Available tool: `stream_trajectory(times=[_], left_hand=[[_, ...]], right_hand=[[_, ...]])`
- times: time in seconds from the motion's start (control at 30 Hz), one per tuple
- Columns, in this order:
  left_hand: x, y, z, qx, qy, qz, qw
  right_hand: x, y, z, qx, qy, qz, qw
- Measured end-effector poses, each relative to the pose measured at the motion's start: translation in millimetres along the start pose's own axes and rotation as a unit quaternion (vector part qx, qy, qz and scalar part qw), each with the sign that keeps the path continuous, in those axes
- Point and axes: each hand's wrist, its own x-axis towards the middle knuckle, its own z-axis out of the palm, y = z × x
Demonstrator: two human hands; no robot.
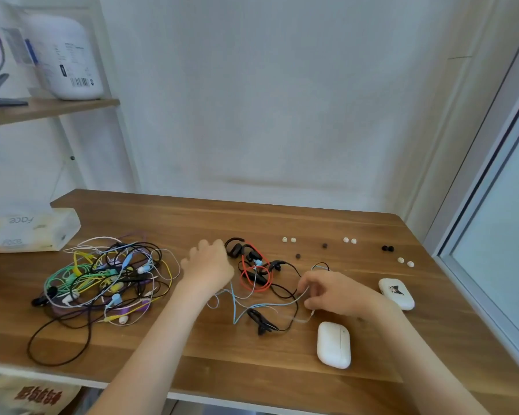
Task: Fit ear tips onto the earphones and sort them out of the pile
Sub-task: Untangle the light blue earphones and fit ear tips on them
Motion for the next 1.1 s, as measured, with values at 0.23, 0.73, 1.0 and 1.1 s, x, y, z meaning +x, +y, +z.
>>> stream_trajectory(times=[0.23,0.73,1.0,1.1], left_hand=[[2.9,26.0,12.1,-0.029,0.062,0.168,0.983],[22.5,34.0,24.7,0.003,-0.061,0.079,0.995],[18.4,27.3,33.5,0.016,-0.05,0.12,0.991],[15.6,22.1,36.7,0.06,-0.032,0.159,0.985]], right_hand=[[3.0,-4.8,2.4,0.011,0.045,-0.007,0.999],[-1.1,-2.4,-9.7,0.17,0.188,-0.086,0.964],[10.5,-7.5,4.2,0.145,0.184,-0.058,0.971],[10.3,-6.1,7.1,0.161,0.179,-0.048,0.97]])
